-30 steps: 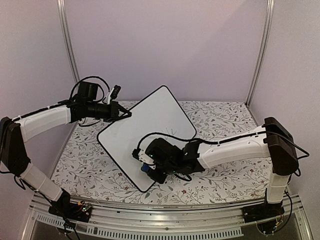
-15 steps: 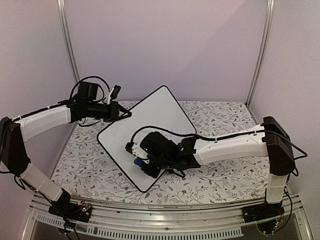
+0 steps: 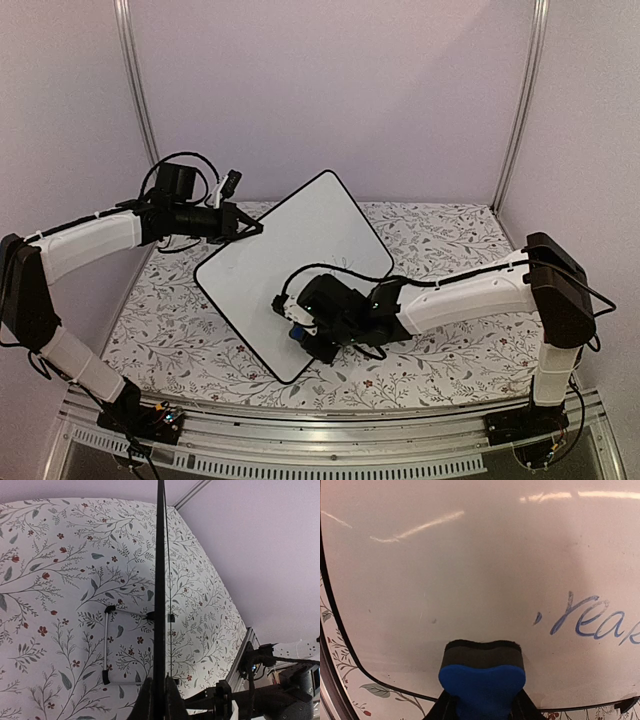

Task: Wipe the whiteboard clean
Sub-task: Erase the whiteboard at the center of the board.

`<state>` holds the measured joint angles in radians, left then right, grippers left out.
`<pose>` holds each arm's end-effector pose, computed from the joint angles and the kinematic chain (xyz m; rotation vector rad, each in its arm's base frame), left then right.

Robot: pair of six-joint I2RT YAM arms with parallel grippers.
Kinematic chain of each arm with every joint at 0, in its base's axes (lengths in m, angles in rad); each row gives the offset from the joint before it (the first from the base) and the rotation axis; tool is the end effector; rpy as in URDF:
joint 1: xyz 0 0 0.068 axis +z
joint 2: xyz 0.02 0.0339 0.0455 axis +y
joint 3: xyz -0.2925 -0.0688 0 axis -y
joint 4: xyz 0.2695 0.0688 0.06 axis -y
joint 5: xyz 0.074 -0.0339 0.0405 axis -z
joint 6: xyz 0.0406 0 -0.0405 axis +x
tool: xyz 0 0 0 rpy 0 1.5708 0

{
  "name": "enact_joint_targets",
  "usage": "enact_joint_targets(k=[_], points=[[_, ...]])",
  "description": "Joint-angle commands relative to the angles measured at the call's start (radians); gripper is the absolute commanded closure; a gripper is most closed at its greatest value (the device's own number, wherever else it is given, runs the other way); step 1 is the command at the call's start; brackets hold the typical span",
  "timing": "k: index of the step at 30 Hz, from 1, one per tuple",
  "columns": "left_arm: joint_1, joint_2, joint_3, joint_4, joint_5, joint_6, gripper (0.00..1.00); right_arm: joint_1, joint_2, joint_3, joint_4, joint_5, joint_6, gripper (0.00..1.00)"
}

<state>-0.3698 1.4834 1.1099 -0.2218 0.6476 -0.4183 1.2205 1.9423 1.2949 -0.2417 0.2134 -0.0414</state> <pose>0.3225 -0.1513 0.3028 0.3414 2.2294 -1.1404 0.1622 0.4188 0.1831 -1.3693 2.0320 0.2649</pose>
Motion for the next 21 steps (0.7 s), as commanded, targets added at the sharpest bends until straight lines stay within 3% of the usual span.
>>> enact_joint_targets(k=[1, 15, 21], points=[[0.003, -0.001, -0.011, 0.018, -0.011, 0.035, 1.00, -0.059, -0.022, 0.010, -0.013, 0.025, 0.027, 0.69], [0.002, 0.004, -0.013, 0.018, -0.018, 0.038, 1.00, -0.133, 0.036, 0.182, -0.033, 0.009, -0.027, 0.69], [0.002, 0.004, -0.013, 0.016, -0.020, 0.039, 1.00, -0.121, 0.042, 0.138, -0.027, -0.046, -0.018, 0.69]])
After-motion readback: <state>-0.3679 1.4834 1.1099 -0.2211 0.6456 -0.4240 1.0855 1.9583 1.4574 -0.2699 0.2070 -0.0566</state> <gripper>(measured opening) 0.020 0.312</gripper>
